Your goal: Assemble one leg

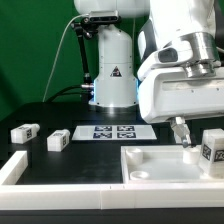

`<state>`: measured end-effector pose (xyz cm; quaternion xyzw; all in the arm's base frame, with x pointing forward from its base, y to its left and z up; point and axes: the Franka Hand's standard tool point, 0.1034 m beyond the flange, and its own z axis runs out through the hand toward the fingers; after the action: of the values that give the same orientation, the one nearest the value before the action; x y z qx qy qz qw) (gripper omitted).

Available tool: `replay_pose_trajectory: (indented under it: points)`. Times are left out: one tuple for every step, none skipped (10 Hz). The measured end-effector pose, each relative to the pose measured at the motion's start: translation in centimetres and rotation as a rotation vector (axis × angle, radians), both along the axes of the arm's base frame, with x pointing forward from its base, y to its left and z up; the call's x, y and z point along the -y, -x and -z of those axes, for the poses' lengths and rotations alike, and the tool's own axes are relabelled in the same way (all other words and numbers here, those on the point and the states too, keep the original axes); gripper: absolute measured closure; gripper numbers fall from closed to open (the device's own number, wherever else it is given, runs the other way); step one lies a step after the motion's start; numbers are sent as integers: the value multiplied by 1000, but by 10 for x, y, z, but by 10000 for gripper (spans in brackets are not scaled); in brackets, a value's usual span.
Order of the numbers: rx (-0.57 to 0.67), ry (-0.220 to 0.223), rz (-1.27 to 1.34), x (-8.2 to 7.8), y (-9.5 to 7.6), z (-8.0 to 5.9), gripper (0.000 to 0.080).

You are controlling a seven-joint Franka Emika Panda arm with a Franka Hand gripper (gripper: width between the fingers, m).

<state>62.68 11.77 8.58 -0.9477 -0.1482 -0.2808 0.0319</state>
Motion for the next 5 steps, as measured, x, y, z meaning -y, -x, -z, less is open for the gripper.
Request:
replay_pose_trajectory:
  points:
    - [-32, 5, -4, -1, -2, -2, 150]
    - [-35, 3, -1, -2, -5, -5, 150]
    - [-121, 7, -1, -8, -4, 0, 150]
    - [-237, 23, -14, -13, -6, -1, 150]
    - [-300, 32, -20, -14, -7, -3, 150]
